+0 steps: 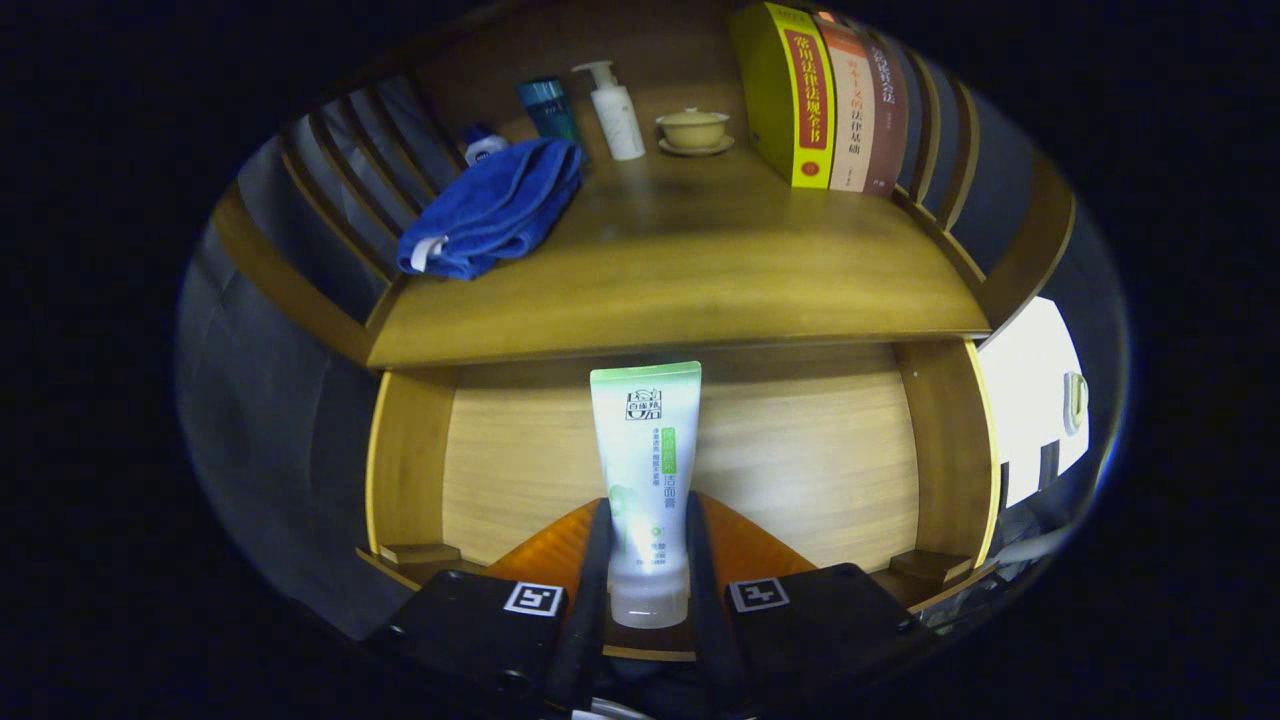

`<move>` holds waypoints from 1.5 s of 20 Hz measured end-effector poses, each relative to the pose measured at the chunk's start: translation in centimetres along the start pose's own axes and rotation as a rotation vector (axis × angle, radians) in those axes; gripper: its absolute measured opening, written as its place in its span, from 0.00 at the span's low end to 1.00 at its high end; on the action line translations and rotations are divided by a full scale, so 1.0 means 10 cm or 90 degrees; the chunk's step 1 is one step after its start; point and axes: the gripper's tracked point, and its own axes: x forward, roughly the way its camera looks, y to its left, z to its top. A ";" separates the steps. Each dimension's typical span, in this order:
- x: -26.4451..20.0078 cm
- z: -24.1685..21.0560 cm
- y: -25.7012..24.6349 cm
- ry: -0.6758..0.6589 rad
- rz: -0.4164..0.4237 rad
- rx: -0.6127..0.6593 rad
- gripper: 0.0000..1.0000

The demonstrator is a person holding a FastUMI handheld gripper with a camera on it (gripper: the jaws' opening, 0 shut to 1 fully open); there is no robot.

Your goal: Pull open the drawer, take out the items inside it, and place them on the countertop above the cabinet.

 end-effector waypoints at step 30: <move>0.65 1.92 -0.29 -0.089 -0.073 0.008 0.51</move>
